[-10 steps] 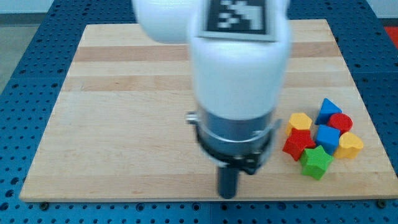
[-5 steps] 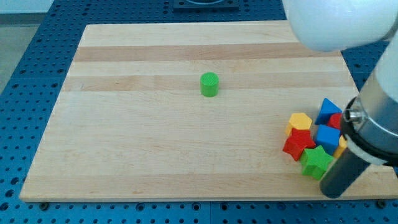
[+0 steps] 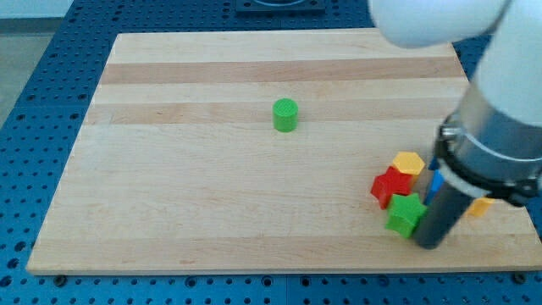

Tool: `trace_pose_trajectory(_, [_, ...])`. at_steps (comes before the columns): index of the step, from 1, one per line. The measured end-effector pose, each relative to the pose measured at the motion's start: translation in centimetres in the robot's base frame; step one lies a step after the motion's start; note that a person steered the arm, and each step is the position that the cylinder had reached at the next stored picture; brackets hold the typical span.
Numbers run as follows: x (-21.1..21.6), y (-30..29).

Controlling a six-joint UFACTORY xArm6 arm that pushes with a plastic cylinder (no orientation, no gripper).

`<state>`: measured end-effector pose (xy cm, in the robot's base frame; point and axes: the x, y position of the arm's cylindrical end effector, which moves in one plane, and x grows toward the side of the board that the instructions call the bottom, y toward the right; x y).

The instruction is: Put green blocks together

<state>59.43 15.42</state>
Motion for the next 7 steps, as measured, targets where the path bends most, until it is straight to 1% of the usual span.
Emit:
trace_pose_trajectory(2, [-1.5, -1.0])
trace_pose_trajectory(5, [-1.1, -1.1])
trace_pose_trajectory(7, [-1.0, 0.7])
